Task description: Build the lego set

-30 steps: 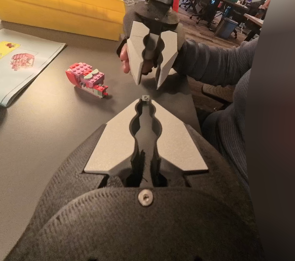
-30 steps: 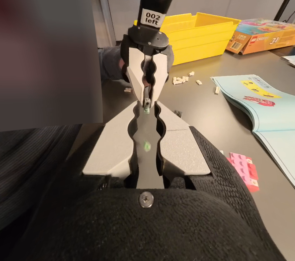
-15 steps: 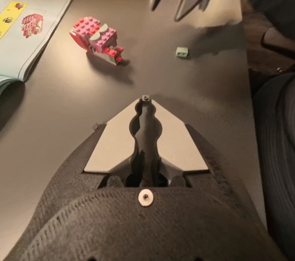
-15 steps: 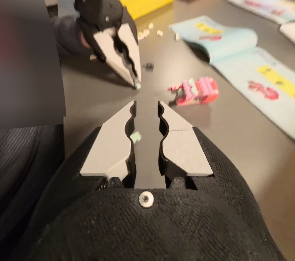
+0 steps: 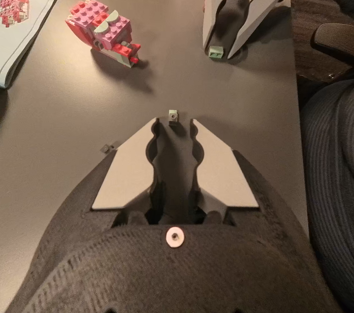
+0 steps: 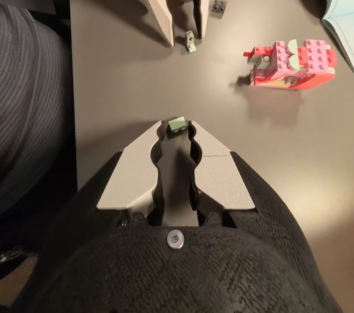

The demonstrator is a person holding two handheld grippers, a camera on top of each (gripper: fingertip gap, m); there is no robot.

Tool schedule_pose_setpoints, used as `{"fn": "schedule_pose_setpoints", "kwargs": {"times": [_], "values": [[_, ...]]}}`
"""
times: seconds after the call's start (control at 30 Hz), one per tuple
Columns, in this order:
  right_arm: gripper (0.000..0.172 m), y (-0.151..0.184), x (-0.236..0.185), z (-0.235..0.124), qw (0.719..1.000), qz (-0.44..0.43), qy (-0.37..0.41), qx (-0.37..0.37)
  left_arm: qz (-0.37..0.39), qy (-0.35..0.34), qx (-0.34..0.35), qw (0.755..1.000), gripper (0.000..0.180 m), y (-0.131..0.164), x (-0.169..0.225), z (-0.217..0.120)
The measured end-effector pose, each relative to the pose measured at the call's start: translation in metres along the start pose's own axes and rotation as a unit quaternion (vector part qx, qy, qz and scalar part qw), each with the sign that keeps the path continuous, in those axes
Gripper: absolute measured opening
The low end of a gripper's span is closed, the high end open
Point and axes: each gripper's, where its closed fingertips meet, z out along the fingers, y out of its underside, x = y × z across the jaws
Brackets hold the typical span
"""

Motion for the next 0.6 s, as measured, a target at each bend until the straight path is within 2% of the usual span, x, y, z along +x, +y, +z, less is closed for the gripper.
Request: {"fn": "schedule_pose_setpoints", "kwargs": {"times": [0.03, 0.1, 0.17, 0.3, 0.37, 0.5, 0.6], "values": [[0.017, -0.002, 0.0, 0.001, 1.0, -0.001, 0.0, 0.003, -0.001, -0.004, 0.001, 1.0, 0.035, 0.0, -0.001, -0.001], [0.017, -0.005, 0.003, 0.001, 1.0, 0.004, 0.006, 0.005, 0.001, -0.021, 0.007, 1.0, 0.047, -0.001, -0.005, -0.004], [0.017, -0.027, 0.006, -0.004, 0.998, -0.021, 0.036, 0.04, 0.008, -0.017, 0.043, 0.999, 0.049, -0.014, 0.001, -0.011], [0.016, -0.074, 0.0, -0.012, 0.979, -0.15, 0.119, 0.077, -0.067, 0.077, 0.145, 0.984, 0.04, -0.059, 0.035, -0.025], [0.016, -0.089, -0.003, -0.013, 0.967, -0.192, 0.141, 0.085, -0.137, 0.136, 0.178, 0.965, 0.039, -0.075, 0.043, -0.03], [0.016, -0.108, -0.006, -0.018, 0.948, -0.247, 0.169, 0.105, -0.236, 0.261, 0.271, 0.896, 0.032, -0.103, 0.048, -0.052], [0.016, -0.121, -0.01, -0.024, 0.935, -0.272, 0.189, 0.125, -0.25, 0.276, 0.278, 0.885, 0.027, -0.103, 0.046, -0.052]]}}
